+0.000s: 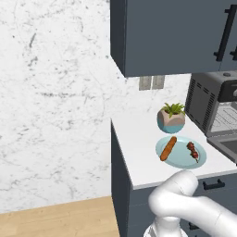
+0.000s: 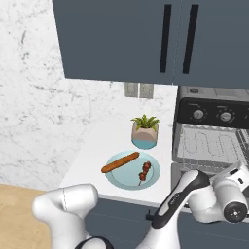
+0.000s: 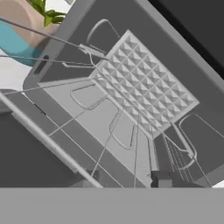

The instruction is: Pick up the kebab skewer and baguette bread, and place them inside the toaster oven. Close the toaster oven door and start by setting the timer.

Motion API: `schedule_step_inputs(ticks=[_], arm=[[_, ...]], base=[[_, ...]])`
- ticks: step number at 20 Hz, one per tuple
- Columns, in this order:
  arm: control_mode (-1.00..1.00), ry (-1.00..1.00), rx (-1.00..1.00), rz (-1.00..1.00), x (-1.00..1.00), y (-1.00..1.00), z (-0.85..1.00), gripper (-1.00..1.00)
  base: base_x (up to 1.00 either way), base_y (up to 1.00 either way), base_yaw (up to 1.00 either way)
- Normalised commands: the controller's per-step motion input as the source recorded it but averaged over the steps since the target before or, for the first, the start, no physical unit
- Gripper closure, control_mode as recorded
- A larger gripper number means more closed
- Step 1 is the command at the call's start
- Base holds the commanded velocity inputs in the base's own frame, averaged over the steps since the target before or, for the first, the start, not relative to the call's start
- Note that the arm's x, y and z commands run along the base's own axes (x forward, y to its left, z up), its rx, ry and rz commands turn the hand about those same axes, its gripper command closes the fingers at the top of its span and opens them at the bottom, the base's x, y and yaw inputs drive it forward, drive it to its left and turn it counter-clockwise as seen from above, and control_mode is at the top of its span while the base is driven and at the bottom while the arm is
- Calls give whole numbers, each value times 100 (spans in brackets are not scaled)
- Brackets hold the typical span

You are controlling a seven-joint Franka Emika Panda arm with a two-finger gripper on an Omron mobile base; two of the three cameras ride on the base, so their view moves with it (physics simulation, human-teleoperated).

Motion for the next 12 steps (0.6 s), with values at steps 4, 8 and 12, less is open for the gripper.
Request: schedule_step_inputs(ticks=[4, 8, 12], arm=[[-100, 2, 0, 0, -34, 0, 0, -100], [-100, 0, 0, 0, -67, 0, 16, -100], [-100, 11, 0, -8, -93, 19, 91, -100]], base=[[0, 0, 0], [0, 0, 0], [0, 0, 0]])
